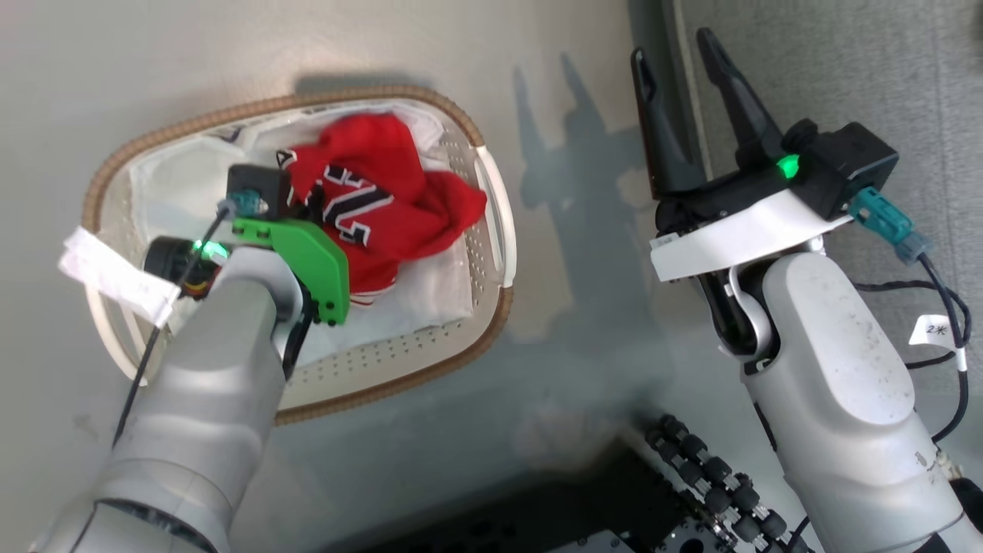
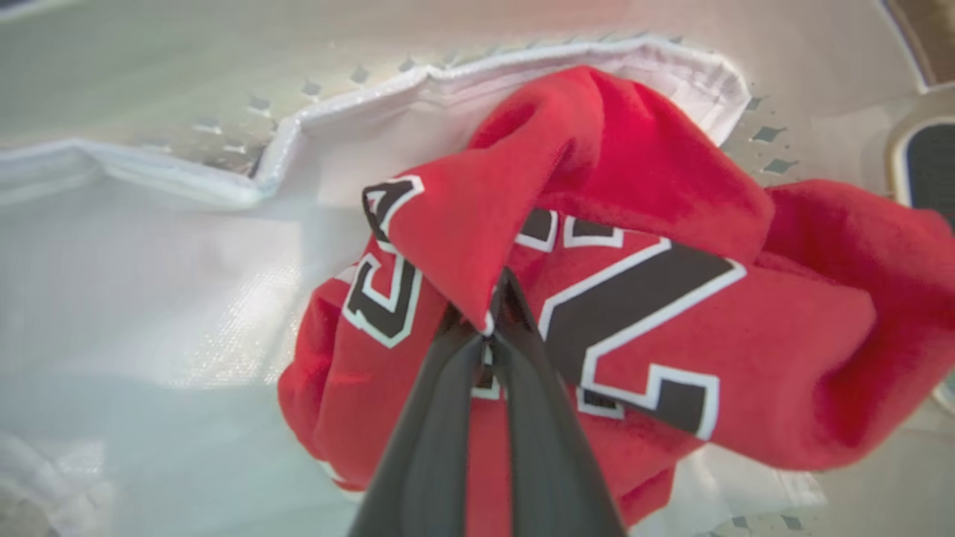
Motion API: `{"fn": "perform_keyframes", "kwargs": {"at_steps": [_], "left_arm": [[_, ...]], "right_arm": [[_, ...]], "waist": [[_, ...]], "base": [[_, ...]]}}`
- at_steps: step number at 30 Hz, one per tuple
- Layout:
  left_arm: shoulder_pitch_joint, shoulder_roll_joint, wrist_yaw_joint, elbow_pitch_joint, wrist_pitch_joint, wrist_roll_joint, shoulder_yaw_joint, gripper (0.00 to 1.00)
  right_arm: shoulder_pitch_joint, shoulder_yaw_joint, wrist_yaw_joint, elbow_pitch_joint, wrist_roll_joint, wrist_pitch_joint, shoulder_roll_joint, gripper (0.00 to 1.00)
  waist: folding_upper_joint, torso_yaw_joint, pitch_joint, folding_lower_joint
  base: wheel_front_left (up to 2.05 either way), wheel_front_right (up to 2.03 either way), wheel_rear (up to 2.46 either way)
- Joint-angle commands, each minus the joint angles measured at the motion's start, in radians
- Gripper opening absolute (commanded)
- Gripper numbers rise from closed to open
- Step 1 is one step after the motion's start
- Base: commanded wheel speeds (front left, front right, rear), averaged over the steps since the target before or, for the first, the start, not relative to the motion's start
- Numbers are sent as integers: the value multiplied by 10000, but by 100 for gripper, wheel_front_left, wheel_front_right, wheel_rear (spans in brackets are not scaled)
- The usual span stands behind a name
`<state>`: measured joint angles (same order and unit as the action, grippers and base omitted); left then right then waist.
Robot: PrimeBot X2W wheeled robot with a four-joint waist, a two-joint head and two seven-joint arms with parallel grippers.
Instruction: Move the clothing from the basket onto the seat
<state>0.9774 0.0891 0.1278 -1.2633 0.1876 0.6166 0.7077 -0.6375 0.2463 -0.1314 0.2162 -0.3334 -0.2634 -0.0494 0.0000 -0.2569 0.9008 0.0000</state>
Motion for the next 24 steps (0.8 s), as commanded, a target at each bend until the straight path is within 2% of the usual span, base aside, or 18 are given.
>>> {"fn": "perform_keyframes", "kwargs": {"at_steps": [1,15,24], "left_arm": [[-230,-2,35,-6,118,101,27,0],[-1749,-162,36,567,781,560,221,0],[-3206,-141,-141,2190,789,100,-685,0]], "right_arm": [[184,22,14,102,9,-18,-41,100],[1111,-171,14,899,481,-18,-43,100],[1815,-60,14,1348,724,-18,-47,100]], "waist": [[0,67,-588,0],[0,751,-3030,0],[0,1298,-4776,0]], "base": [[0,0,0],[0,0,0],[0,0,0]]}}
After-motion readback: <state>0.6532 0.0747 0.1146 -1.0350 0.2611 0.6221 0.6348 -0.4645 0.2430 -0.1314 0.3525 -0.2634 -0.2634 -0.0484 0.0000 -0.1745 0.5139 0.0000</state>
